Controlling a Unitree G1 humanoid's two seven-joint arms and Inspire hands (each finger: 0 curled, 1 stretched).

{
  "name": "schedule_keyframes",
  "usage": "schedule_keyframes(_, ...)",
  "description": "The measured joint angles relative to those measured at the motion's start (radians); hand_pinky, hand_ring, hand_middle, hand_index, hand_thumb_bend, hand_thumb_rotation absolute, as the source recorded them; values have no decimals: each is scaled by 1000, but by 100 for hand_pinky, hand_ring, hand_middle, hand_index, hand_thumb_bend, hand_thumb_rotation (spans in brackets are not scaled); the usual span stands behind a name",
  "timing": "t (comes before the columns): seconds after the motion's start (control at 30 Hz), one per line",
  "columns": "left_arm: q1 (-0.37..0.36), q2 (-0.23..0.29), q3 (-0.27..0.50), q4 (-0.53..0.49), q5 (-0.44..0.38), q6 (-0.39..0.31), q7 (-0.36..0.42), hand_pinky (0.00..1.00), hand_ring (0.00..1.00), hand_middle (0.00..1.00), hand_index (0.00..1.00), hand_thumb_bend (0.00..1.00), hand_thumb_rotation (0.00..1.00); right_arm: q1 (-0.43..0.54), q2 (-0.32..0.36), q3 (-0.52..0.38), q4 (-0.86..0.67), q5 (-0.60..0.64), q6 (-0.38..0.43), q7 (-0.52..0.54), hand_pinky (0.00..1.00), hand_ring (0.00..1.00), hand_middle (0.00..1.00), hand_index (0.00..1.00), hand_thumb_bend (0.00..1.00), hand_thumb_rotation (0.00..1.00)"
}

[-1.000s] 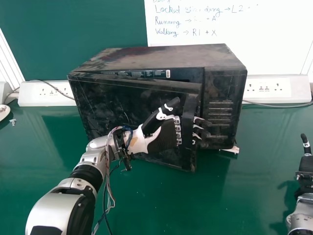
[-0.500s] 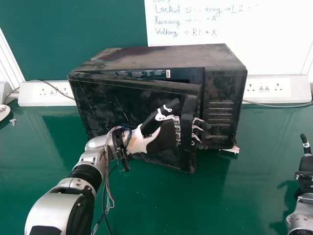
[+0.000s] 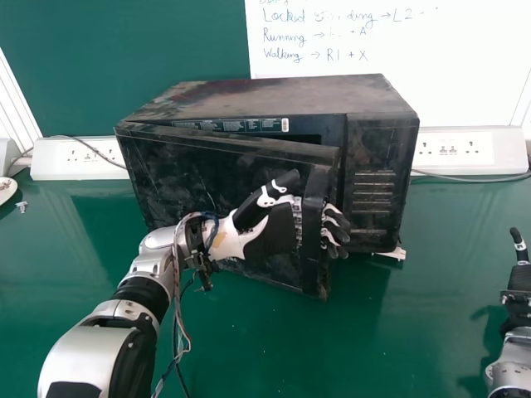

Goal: Open the door of oven

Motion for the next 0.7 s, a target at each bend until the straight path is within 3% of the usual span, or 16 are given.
schedule_keyframes(0.47, 0, 43, -25, -20, 4, -1, -133, 39, 54, 71, 73, 97, 86, 0, -1, 2, 4, -4, -3, -2, 39, 45, 60, 64, 100, 88)
schedule_keyframes(0.7, 2, 60, -41, -25, 11, -63, -165, 35, 52, 69, 76, 95, 88, -1, -1, 3, 3, -4, -3, -13, 37, 43, 59, 62, 100, 89)
